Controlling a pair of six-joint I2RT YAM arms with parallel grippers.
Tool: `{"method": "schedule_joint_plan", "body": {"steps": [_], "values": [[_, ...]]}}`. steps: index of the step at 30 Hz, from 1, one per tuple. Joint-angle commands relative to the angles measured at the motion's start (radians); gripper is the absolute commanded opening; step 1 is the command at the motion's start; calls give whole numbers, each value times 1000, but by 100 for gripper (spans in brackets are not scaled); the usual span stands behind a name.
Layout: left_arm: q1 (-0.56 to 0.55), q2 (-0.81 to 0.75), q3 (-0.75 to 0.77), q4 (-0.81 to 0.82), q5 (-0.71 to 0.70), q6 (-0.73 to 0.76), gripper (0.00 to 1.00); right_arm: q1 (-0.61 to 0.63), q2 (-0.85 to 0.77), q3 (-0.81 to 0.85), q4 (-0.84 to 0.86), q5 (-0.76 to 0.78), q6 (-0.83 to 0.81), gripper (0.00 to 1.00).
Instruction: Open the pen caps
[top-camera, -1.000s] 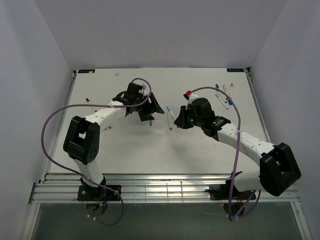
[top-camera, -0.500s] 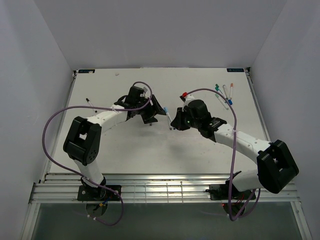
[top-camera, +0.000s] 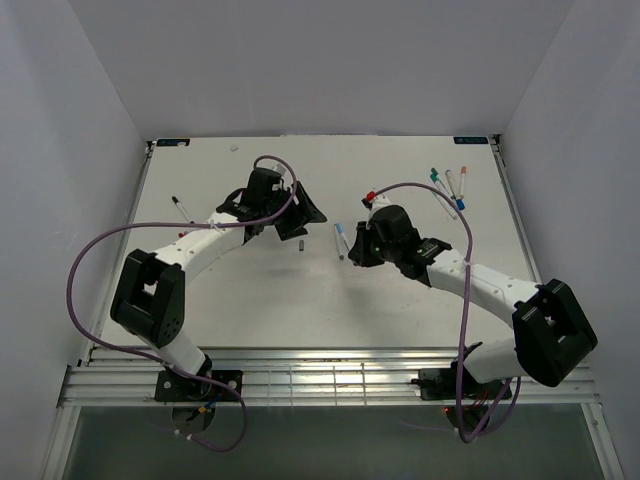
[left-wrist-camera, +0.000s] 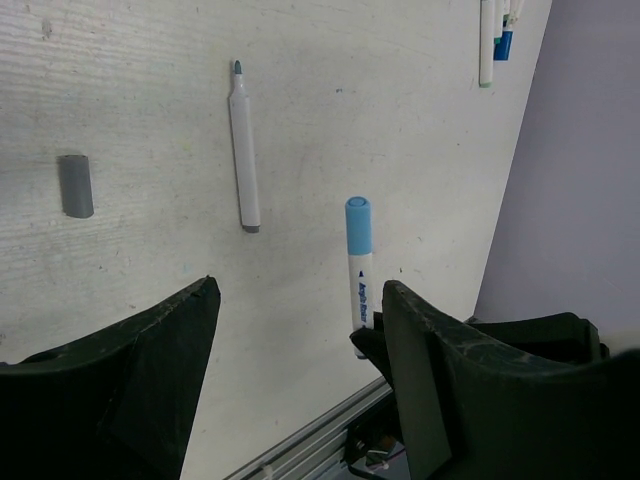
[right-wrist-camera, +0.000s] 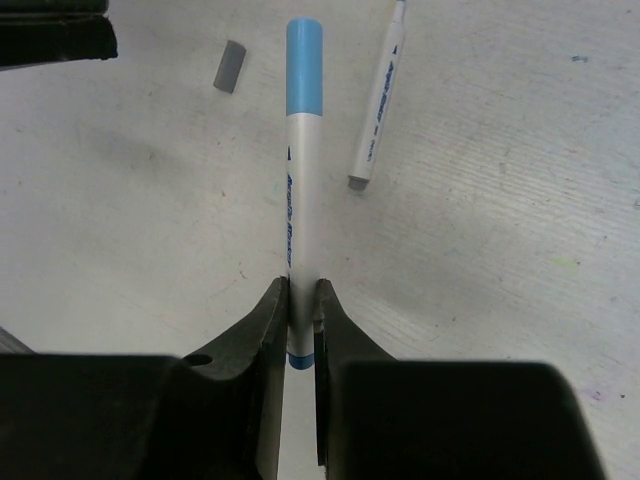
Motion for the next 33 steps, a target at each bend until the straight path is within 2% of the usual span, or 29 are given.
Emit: {"method": "schedule_joint_plan", "body": {"steps": [1,8,15,26,29,33], "values": [[-1,-18,-6,23,20,-1,76,19,6,-15,78,-89,4,8],[-1,7,-10,86,102,-42,74,25,40,21,145,-168,34,8],[-3,18,-18,93,108,-45,71,34,48,32,173,-181,48,8],[-3,51,-6,86,102,-44,59,57,29,45,172,-166,50,8],[-3,54,-7,84,100,-42,58,61,29,51,170,-165,48,8],[-3,61,-9,83,99,-41,52,70,32,57,173,-164,53,8]]}}
